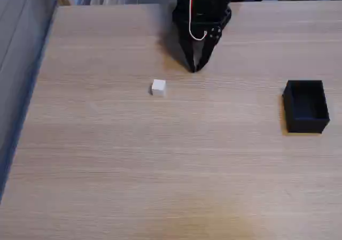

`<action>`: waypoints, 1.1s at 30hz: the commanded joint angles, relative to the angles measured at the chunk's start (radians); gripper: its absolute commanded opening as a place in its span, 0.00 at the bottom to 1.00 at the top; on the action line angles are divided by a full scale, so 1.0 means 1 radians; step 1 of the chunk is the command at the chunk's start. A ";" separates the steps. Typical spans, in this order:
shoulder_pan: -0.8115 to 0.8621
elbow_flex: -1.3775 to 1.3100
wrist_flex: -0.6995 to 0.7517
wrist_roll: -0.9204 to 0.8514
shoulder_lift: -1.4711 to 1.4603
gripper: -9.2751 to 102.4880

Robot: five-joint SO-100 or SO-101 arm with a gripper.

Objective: Pick a white block and place it in the black box.

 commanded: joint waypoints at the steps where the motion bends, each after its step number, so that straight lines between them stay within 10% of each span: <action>1: -0.011 0.015 0.003 -0.023 0.006 0.09; 33: -0.014 0.015 0.003 -0.029 0.006 0.08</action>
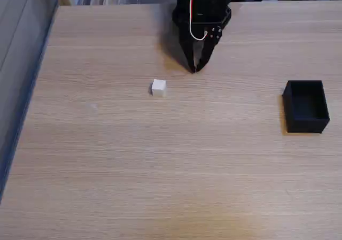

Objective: Pick a white block and place it in the black box.

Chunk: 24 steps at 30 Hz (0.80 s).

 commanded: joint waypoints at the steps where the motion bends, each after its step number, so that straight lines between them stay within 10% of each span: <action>1: -0.009 0.015 0.005 -0.011 0.006 0.08; 24: 0.029 -0.005 -0.006 -0.098 -0.005 0.08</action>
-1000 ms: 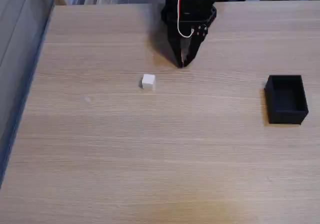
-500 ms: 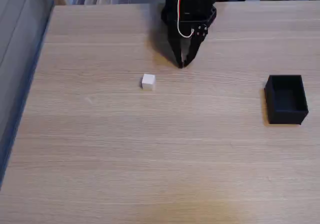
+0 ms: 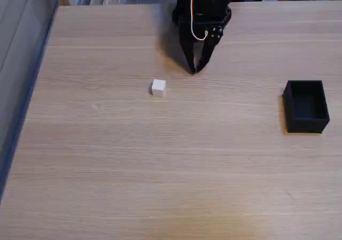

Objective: Pick a white block and place it in the black box.

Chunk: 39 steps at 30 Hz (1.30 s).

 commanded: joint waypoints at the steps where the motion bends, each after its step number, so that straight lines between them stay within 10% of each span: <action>1: 0.025 -0.011 -0.002 -0.020 -0.015 0.08; 17: 0.029 -0.374 0.046 0.035 -0.405 0.08; 39: 0.439 -0.753 -0.141 -0.150 -1.026 0.16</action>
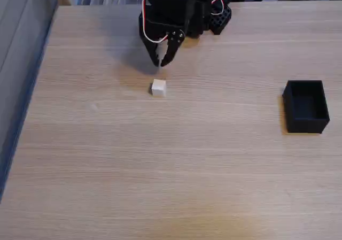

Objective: Pick a white block and place it in the black box.

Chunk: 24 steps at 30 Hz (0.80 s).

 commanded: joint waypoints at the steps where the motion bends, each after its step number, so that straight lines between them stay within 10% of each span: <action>1: 0.031 -0.046 -0.012 -0.040 -0.025 0.18; 24: 0.051 -0.100 -0.143 -0.037 -0.242 0.29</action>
